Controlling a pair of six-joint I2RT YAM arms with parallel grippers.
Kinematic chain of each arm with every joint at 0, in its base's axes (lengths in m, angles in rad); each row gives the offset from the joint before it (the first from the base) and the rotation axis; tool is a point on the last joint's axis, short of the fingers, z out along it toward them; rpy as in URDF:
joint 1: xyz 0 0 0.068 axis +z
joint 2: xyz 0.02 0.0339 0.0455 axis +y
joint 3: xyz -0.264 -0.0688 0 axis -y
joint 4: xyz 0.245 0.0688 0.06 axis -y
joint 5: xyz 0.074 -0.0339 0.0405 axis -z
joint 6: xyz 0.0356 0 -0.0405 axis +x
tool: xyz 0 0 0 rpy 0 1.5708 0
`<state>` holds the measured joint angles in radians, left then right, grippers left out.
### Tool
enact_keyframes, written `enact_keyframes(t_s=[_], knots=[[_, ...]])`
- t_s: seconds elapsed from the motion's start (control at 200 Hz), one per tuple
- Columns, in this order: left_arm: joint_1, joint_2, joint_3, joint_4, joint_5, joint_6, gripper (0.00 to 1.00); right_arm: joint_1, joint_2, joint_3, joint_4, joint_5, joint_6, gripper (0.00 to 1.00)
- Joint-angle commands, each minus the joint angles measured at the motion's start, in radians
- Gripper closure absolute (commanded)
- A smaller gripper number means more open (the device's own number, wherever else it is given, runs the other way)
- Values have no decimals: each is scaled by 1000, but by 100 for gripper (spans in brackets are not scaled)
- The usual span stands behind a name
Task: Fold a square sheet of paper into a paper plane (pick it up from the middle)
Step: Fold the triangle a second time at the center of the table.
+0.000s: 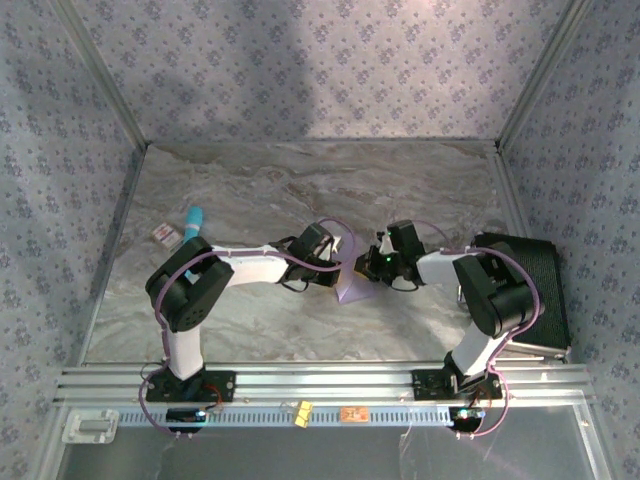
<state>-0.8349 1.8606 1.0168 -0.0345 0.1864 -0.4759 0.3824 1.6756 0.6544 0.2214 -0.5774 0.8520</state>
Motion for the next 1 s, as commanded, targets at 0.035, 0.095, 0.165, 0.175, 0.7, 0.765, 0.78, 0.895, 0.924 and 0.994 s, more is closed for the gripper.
enact_keyframes(t_s=[0.035,0.095,0.165,0.175,0.7,0.765,0.78,0.895,0.924,0.994], knots=[[8,10,-6,-71,-13,23,100,-11,17,67,-65,-17,-53,100],[9,8,-9,-71,-15,22,100,-13,39,75,-87,0,-72,100],[10,6,-12,-67,-16,19,100,-21,67,72,-112,32,-91,100],[10,7,-12,-67,-16,19,100,-23,69,70,-111,34,-92,100],[14,12,-20,-65,-14,23,100,-101,63,13,-12,95,-42,100],[13,13,-20,-65,-13,23,100,-104,55,20,-13,97,-41,100],[14,14,-18,-66,-12,23,100,-104,52,20,-10,98,-38,100],[14,14,-18,-67,-13,25,100,-97,-7,18,-15,107,-43,100],[15,14,-18,-67,-12,24,100,-92,-27,19,-24,117,-53,100],[14,14,-18,-68,-11,24,100,-81,-74,17,-50,126,-75,100]])
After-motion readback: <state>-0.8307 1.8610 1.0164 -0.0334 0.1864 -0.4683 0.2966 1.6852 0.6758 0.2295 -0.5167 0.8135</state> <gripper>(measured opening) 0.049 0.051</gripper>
